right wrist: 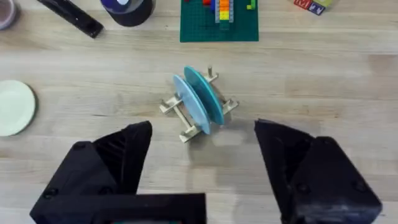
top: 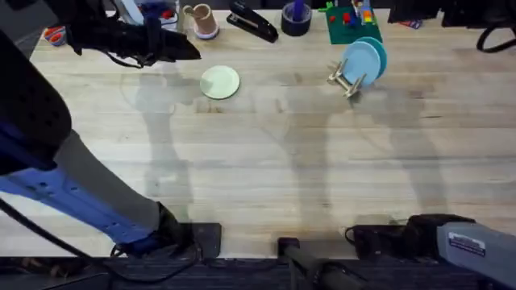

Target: Pick up the plates from the table one by one and place each into a slot on the dish rack.

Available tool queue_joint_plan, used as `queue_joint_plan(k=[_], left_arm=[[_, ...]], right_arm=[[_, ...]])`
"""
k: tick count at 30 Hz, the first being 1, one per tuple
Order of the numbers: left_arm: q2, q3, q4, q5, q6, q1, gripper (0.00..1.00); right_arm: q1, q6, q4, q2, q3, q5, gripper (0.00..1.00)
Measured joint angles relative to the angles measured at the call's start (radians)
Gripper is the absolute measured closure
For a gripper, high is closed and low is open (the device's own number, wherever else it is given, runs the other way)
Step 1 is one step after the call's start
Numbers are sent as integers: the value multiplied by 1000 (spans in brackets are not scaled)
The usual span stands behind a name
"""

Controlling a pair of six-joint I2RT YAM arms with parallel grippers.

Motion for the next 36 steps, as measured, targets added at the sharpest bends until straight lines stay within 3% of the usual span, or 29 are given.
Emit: queue_joint_plan(k=[3, 17, 36], left_arm=[[36, 0, 9, 8, 26, 21, 961], [205, 0, 40, 18, 42, 21, 960], [247, 1, 85, -20, 40, 9, 960]], right_arm=[[0, 0, 0, 0, 0, 0, 7], [0, 0, 0, 0, 0, 0, 7], [0, 0, 0, 0, 0, 0, 6]])
